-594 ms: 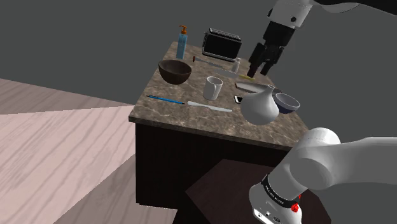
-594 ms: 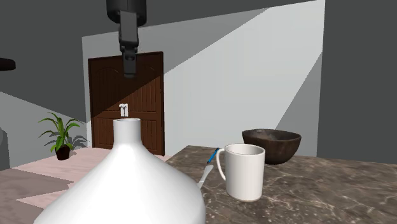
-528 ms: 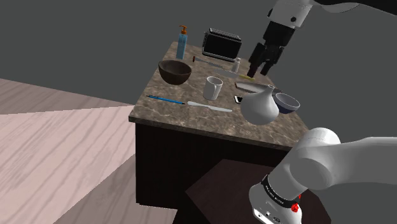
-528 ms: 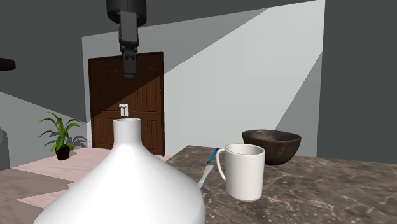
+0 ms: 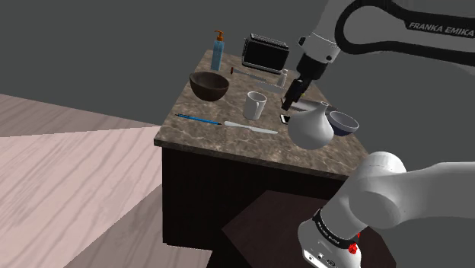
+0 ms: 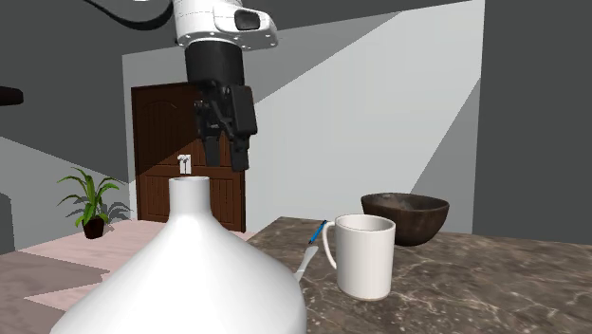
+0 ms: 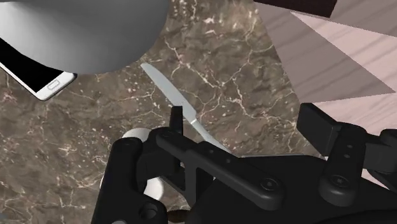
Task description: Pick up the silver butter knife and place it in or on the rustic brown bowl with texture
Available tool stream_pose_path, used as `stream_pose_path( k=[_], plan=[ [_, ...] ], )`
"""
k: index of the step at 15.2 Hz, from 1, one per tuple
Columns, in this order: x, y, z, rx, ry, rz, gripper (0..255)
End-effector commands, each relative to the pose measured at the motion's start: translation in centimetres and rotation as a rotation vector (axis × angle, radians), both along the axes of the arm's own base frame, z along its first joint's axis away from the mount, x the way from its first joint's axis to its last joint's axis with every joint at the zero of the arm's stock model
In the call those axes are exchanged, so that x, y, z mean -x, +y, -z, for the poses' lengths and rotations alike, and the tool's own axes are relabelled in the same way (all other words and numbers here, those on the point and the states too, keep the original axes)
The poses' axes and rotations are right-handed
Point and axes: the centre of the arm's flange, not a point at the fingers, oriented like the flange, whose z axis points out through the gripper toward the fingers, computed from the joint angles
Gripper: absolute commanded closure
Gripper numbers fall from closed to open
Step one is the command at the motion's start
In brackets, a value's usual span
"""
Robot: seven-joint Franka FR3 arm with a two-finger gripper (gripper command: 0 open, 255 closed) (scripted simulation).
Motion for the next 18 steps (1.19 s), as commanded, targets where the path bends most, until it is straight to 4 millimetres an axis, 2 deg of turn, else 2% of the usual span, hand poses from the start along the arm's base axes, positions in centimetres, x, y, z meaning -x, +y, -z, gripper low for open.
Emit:
stream_pose_path(
  k=[1, 12, 18],
  plan=[
    [-1.4, -0.1, 2.3, 0.011, -0.029, -0.083, 0],
    [-8.5, -0.8, 13.9, 0.061, -0.166, -0.508, 0],
    [-9.2, -0.7, 16.6, 0.061, -0.167, -0.512, 0]
  ],
)
